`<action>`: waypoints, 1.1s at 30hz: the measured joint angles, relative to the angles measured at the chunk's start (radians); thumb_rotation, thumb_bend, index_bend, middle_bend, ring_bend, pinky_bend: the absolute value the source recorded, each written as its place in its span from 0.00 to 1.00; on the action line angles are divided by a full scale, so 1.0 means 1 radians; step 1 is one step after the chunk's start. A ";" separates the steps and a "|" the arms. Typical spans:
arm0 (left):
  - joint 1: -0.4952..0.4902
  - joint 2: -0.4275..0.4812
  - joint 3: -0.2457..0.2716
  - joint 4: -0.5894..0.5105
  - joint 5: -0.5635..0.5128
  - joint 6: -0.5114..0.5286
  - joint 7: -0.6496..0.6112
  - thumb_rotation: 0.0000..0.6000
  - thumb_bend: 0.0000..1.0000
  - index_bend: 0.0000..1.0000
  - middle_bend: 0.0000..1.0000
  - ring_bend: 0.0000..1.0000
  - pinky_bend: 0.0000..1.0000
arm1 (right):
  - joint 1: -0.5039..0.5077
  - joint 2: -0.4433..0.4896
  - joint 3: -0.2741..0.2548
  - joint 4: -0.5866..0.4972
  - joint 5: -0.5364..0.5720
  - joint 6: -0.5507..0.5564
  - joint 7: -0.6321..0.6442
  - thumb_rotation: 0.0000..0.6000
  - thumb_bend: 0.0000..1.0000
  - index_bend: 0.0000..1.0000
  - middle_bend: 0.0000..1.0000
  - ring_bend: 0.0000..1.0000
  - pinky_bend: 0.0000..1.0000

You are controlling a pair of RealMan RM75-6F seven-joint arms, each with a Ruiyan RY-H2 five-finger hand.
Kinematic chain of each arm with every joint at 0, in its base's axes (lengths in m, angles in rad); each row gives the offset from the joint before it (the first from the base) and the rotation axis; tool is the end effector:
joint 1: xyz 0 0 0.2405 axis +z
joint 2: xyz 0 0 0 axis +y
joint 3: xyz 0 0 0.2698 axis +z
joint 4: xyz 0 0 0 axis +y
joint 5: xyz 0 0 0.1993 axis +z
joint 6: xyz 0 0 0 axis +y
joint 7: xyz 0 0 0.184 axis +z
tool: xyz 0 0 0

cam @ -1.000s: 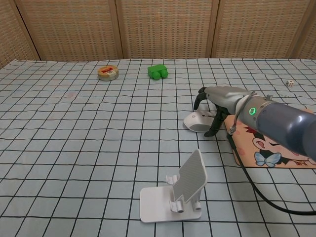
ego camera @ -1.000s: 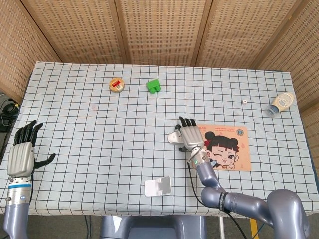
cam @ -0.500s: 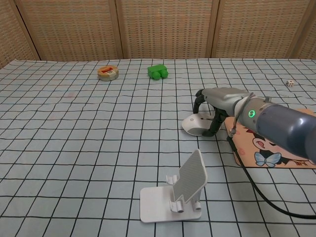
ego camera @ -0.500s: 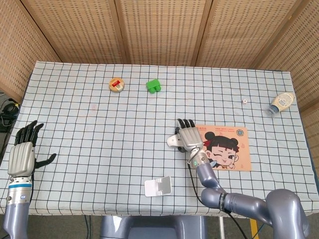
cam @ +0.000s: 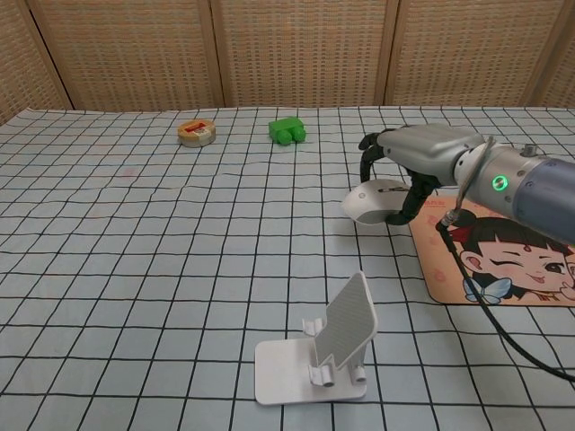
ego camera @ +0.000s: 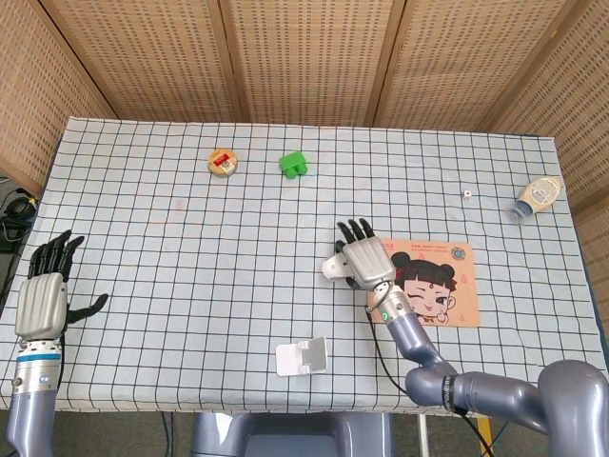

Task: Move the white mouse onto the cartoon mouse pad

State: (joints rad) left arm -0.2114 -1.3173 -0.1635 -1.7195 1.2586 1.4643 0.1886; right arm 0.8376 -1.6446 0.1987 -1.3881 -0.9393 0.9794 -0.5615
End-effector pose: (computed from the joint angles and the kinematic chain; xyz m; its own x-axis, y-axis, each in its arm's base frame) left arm -0.2810 0.2734 0.1267 0.2440 -0.0584 0.9680 0.9674 0.0852 -0.2387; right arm -0.1325 -0.4105 -0.0399 0.5547 -0.2069 0.8060 -0.8120 -0.3463 0.4699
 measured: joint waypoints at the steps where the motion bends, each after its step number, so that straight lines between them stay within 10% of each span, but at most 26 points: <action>1: 0.000 -0.001 0.001 0.000 0.001 0.000 0.003 1.00 0.20 0.10 0.00 0.00 0.00 | -0.001 0.022 -0.004 -0.005 -0.007 -0.008 0.002 1.00 0.43 0.49 0.16 0.00 0.03; 33: -0.008 -0.046 0.012 0.021 0.002 -0.018 0.073 1.00 0.20 0.10 0.00 0.00 0.00 | 0.002 0.296 -0.230 0.193 -0.574 -0.216 0.467 1.00 0.39 0.57 0.23 0.01 0.06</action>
State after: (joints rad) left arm -0.2196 -1.3632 -0.1517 -1.6981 1.2610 1.4465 0.2612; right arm 0.8396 -1.3483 -0.0318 -1.1955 -1.5131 0.7632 -0.0944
